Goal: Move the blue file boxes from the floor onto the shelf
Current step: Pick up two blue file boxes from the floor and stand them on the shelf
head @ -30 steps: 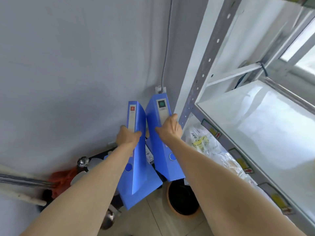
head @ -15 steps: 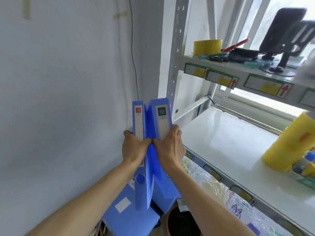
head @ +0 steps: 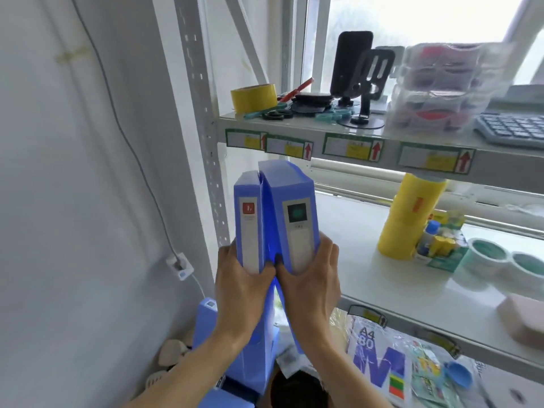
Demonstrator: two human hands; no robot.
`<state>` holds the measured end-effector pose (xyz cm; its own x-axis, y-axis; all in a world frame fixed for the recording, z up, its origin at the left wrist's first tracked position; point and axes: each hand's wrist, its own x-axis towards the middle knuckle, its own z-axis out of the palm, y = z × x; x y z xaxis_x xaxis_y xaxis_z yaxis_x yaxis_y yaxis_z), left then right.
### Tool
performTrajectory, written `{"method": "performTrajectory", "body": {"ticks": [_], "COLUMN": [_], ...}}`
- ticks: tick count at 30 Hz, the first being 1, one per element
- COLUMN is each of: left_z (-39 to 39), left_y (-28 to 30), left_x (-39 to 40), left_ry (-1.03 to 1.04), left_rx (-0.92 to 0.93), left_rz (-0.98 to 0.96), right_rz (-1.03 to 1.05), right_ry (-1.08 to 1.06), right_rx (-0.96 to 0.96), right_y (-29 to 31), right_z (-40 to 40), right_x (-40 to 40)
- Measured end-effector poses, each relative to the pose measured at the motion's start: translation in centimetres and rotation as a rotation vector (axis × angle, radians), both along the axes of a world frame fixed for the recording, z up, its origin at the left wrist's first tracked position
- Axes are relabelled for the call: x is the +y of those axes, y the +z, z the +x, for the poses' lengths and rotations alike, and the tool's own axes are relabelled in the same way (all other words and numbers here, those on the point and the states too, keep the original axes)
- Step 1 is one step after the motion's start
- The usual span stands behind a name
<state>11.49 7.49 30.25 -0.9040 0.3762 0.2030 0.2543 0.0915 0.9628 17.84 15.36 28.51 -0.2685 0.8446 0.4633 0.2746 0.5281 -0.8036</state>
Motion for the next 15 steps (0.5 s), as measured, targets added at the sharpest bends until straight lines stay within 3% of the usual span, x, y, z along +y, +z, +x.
{"method": "performTrajectory", "body": {"ticks": [6, 15], "left_z": [-2.5, -9.1], "left_y": [-1.3, -2.9], "left_x": [5.1, 12.7], "left_ry": [-0.027, -0.137], "left_rx": [0.046, 0.042], "left_rz": [-0.019, 0.019], "right_rz": [-0.067, -0.125], "right_ry": [-0.027, -0.013], "right_rx": [0.146, 0.216], "right_y": [-1.7, -3.2], "right_z": [-3.0, -9.9], "right_x": [4.0, 11.1]}}
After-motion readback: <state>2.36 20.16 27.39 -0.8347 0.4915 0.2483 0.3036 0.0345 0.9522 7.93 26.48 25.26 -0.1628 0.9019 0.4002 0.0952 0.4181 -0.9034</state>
